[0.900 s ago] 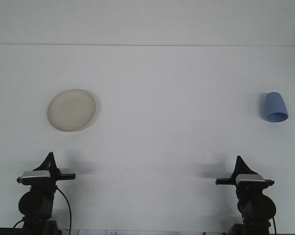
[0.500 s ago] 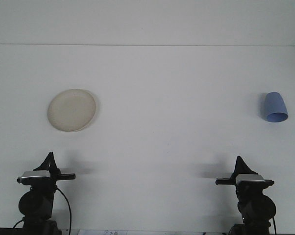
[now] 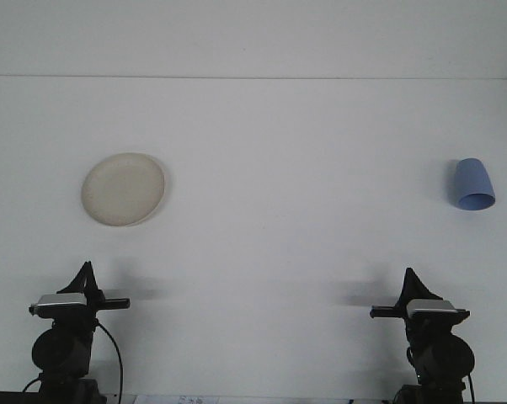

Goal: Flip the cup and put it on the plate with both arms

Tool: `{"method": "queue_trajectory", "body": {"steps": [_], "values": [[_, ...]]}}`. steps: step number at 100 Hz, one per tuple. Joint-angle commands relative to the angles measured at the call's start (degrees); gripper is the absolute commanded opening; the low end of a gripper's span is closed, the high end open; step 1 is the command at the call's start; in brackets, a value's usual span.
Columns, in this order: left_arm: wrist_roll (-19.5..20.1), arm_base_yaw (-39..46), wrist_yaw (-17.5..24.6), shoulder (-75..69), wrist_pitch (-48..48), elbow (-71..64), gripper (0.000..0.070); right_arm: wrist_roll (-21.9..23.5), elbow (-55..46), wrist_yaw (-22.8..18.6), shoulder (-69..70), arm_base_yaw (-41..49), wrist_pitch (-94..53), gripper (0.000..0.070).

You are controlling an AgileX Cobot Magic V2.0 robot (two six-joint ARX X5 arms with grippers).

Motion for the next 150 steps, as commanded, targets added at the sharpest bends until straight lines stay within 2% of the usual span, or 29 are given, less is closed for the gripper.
{"method": "queue_trajectory", "body": {"steps": [1, 32, 38, 43, 46, 49, 53, 56, 60, 71, 84, 94, 104, 126, 150], "values": [[0.13, 0.07, -0.31, -0.09, 0.79, -1.09, 0.0015, 9.03, -0.09, -0.59, -0.13, 0.07, 0.63, 0.0004], [0.13, 0.07, -0.31, -0.09, 0.79, -1.09, 0.0015, 22.82, 1.73, -0.68, -0.11, 0.07, 3.41, 0.0004], [0.13, 0.07, -0.31, -0.09, 0.79, -1.09, 0.0015, 23.32, 4.35, -0.28, 0.20, 0.07, 2.29, 0.0005], [0.13, 0.07, -0.31, -0.09, 0.79, -1.09, 0.0015, 22.51, 7.41, 0.63, 1.53, 0.07, 1.36, 0.0021], [0.13, 0.07, -0.31, -0.09, 0.79, -1.09, 0.0015, 21.24, 9.55, 1.16, 2.67, 0.04, 0.70, 0.0068], [0.13, 0.07, -0.31, -0.09, 0.79, -1.09, 0.0015, 19.58, 11.78, 1.84, 4.02, 0.04, -0.17, 0.0144], [0.13, 0.07, -0.31, -0.09, 0.81, -1.09, 0.0015, 16.63, 15.47, 3.06, 6.88, 0.04, -1.62, 0.0295], [0.13, 0.07, -0.31, -0.09, 0.79, -1.09, 0.0015, 14.84, 17.88, 3.63, 9.01, 0.04, -2.62, 0.0382], [0.13, 0.07, -0.31, -0.09, 0.79, -1.09, 0.0015, 12.26, 21.20, 4.39, 12.11, 0.04, -4.31, 0.0450], [0.13, 0.07, -0.31, -0.09, 0.79, -1.09, 0.0015, 6.32, 28.72, 6.91, 20.46, 0.02, -8.72, 0.0454], [0.13, 0.07, -0.31, -0.09, 0.79, -1.09, 0.0015, -0.50, 34.32, 12.07, 30.01, -0.04, -11.67, 0.0458], [0.13, 0.07, -0.31, -0.09, 0.79, -1.09, 0.0015, -1.99, 35.82, 15.80, 37.03, -1.16, -11.30, 0.0514], [0.13, 0.07, -0.31, -0.09, 0.79, -1.09, 0.0015, -3.02, 36.17, 16.92, 44.09, -4.52, -8.57, 0.0521], [0.13, 0.07, -0.31, -0.09, 0.79, -1.09, 0.0015, -4.13, 36.17, 13.09, 57.27, -14.73, 0.13, 0.0520], [0.13, 0.07, -0.31, -0.09, 0.79, -1.09, 0.0015, -7.82, 36.17, 1.77, 70.03, -24.41, 14.40, 0.0519]]}}
